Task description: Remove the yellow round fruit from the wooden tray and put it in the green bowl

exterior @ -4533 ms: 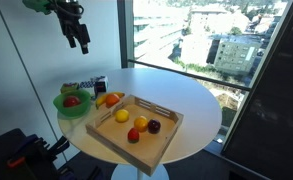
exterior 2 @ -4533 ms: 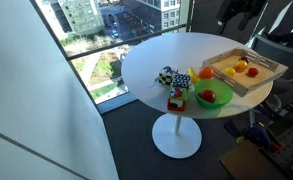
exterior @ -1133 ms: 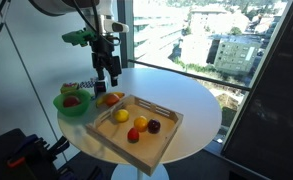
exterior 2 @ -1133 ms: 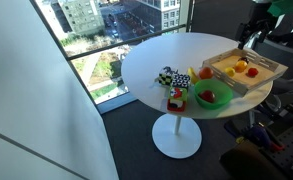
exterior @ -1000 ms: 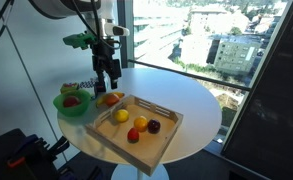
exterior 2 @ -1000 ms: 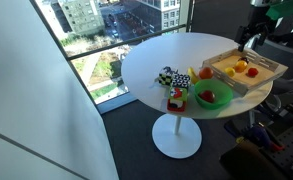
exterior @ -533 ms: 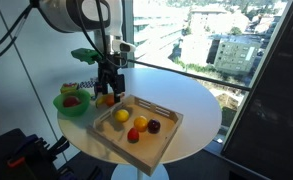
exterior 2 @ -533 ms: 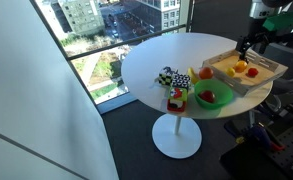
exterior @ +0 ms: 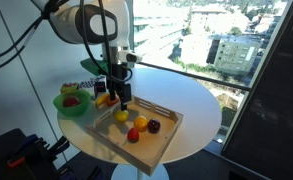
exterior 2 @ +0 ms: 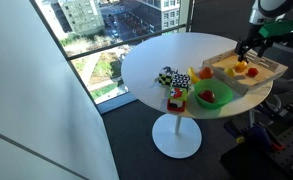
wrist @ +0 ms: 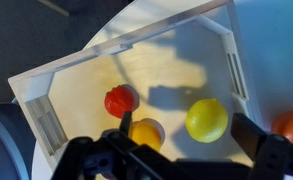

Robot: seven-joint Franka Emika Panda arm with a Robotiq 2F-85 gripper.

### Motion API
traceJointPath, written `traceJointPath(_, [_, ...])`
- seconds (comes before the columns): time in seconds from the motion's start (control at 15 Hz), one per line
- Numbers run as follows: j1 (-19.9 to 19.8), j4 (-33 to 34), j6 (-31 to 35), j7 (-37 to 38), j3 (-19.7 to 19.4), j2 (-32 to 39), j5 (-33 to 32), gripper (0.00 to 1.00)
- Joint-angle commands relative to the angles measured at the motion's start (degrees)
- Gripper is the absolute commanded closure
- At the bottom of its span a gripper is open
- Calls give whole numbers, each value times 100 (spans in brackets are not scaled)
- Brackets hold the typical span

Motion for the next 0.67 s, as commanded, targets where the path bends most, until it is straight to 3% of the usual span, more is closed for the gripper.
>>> traceJointPath(0.0, [19,188,222,250,-25,283,85,0])
traceJointPath(0.6, [136,558,588,669,-67,901,100,0])
